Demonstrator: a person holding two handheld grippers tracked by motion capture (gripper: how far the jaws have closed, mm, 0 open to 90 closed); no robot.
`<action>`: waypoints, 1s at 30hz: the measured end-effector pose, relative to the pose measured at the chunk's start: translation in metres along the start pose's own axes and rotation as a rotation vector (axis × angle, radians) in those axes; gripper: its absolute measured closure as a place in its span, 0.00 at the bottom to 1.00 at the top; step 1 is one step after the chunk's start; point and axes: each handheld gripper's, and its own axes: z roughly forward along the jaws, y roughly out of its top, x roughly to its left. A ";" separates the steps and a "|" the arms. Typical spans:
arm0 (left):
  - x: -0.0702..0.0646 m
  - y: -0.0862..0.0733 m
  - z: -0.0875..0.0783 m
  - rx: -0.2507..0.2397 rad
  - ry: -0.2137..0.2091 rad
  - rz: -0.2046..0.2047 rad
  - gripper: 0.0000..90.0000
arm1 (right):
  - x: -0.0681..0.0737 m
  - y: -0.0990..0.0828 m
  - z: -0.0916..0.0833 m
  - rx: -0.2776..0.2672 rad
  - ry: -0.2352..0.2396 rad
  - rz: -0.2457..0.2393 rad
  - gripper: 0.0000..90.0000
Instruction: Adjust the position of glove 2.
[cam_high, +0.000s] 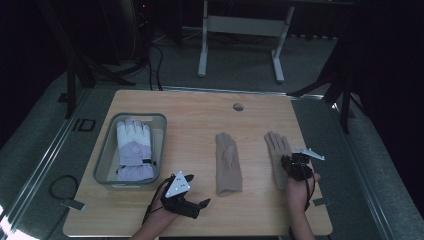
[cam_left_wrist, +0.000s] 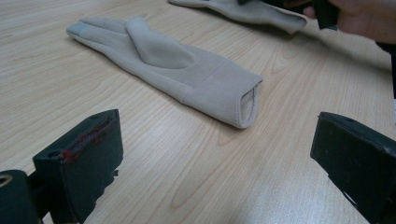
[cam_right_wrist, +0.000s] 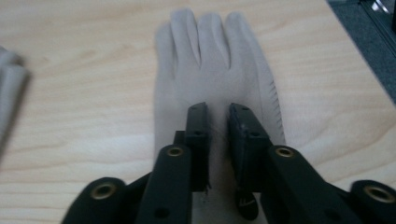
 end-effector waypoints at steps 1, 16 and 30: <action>0.000 0.000 0.000 0.000 0.000 0.000 0.03 | 0.000 0.000 0.000 0.000 0.000 0.000 0.84; -0.001 0.000 0.001 0.003 -0.010 0.006 0.03 | -0.003 0.006 -0.003 0.039 0.083 -0.147 0.70; 0.000 -0.001 0.000 0.002 -0.012 0.003 0.03 | -0.021 0.032 -0.011 0.045 0.284 -0.395 0.64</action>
